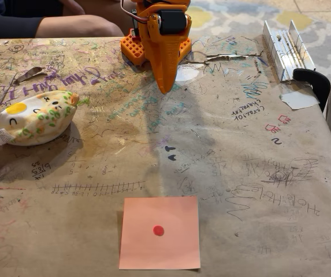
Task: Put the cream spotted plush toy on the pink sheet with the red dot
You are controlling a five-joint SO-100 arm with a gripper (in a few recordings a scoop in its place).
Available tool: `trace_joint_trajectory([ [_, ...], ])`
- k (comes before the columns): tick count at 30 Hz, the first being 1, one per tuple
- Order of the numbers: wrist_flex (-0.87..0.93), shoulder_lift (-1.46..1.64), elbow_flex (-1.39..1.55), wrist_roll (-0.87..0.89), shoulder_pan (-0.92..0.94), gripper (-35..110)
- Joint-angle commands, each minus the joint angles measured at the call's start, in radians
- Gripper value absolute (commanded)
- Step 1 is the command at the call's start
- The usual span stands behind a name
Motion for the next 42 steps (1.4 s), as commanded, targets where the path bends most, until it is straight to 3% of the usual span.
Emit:
trace_joint_trajectory([
  [1, -0.034, 0.006, -0.015, -0.012, 0.021, 0],
  [20, -0.037, 0.005, -0.020, -0.011, 0.021, 0],
  [23, -0.100, -0.109, -0.072, -0.015, 0.055, 0],
  [27, -0.258, -0.637, -0.325, -0.034, 0.227, 0],
  [31, -0.175, -1.137, -0.670, -0.155, 0.515, 3],
  [36, -0.236, -1.209, -0.678, -0.419, 0.750, 26],
  [42, -0.163, -1.230, -0.713, -0.650, 0.844, 40],
])
